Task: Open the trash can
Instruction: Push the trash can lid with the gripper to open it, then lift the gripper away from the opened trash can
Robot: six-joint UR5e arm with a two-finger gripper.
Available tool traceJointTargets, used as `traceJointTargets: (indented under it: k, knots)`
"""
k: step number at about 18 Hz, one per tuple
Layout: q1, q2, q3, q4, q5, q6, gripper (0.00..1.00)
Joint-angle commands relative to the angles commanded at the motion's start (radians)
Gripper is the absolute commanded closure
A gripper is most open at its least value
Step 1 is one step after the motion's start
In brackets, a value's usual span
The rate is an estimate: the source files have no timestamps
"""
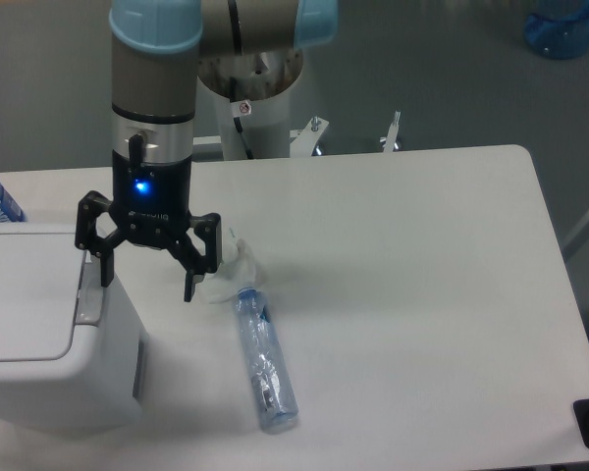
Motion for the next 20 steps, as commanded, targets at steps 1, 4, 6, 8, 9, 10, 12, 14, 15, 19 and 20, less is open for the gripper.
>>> traceJointTargets:
  k: [1, 4, 6, 8, 9, 10, 12, 14, 15, 19, 20]
  knots:
    - [0.000, -0.002, 0.000, 0.000, 0.000, 0.000, 0.00]
    - [-0.009, -0.009, 0.000, 0.000, 0.000, 0.000, 0.00]
    - [-0.011, -0.012, 0.000, 0.000, 0.000, 0.000, 0.00]
    - [-0.011, -0.012, 0.000, 0.000, 0.000, 0.000, 0.00]
    - [-0.012, -0.012, 0.000, 0.000, 0.000, 0.000, 0.00]
    - [-0.012, -0.012, 0.000, 0.000, 0.002, 0.000, 0.00]
    - [-0.012, -0.014, 0.000, 0.000, 0.002, 0.000, 0.00]
    - [-0.012, -0.014, 0.000, 0.000, 0.000, 0.000, 0.00]
    - [-0.012, -0.014, 0.000, 0.000, 0.002, 0.000, 0.00]
    - [-0.011, -0.011, 0.032, 0.000, 0.006, 0.000, 0.00]
    - [-0.011, -0.009, 0.050, 0.000, 0.008, 0.008, 0.00]
